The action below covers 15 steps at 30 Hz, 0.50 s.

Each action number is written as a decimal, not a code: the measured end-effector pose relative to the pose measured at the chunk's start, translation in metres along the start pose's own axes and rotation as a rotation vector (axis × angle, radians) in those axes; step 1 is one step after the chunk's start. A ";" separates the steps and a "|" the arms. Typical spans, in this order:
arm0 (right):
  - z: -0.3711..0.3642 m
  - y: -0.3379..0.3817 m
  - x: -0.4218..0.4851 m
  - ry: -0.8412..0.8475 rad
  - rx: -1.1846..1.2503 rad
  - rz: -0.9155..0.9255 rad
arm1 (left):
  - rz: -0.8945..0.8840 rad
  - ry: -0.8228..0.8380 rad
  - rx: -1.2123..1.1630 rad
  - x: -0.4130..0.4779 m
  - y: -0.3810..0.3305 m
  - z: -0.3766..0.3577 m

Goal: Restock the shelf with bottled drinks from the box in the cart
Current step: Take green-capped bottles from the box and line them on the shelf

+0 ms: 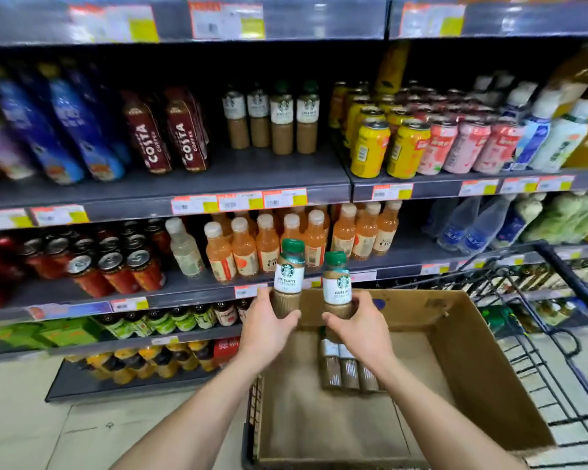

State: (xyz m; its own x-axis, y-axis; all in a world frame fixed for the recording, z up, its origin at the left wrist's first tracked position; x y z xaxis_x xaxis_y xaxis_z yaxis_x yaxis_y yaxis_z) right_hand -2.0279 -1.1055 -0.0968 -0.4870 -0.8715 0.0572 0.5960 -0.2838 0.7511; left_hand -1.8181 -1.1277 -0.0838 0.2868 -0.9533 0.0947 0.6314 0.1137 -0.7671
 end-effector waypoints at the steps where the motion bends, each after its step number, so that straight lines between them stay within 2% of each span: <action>1: 0.000 0.013 -0.004 -0.013 0.015 0.015 | -0.015 -0.023 -0.011 0.003 -0.002 0.014; 8: 0.002 0.088 -0.018 -0.067 0.080 0.128 | -0.081 -0.164 -0.087 0.026 -0.015 0.084; 15: 0.009 0.148 0.014 -0.086 0.164 0.222 | -0.128 -0.258 -0.126 0.068 -0.040 0.116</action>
State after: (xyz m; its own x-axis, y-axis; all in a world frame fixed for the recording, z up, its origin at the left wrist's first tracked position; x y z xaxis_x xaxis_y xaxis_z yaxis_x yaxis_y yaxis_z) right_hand -1.9525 -1.1557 0.0214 -0.4129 -0.8660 0.2821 0.5860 -0.0155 0.8102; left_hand -1.7404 -1.1649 0.0268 0.3945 -0.8532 0.3411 0.5842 -0.0537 -0.8099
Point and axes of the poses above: each hand's wrist, its own x-axis towards the middle knuckle, its own z-axis out of the back of the hand, y = z × x, the point moved 5 cm from there along x, towards the middle knuckle, and after that the axes turned 14 degrees about -y, right-handed, at the moved point
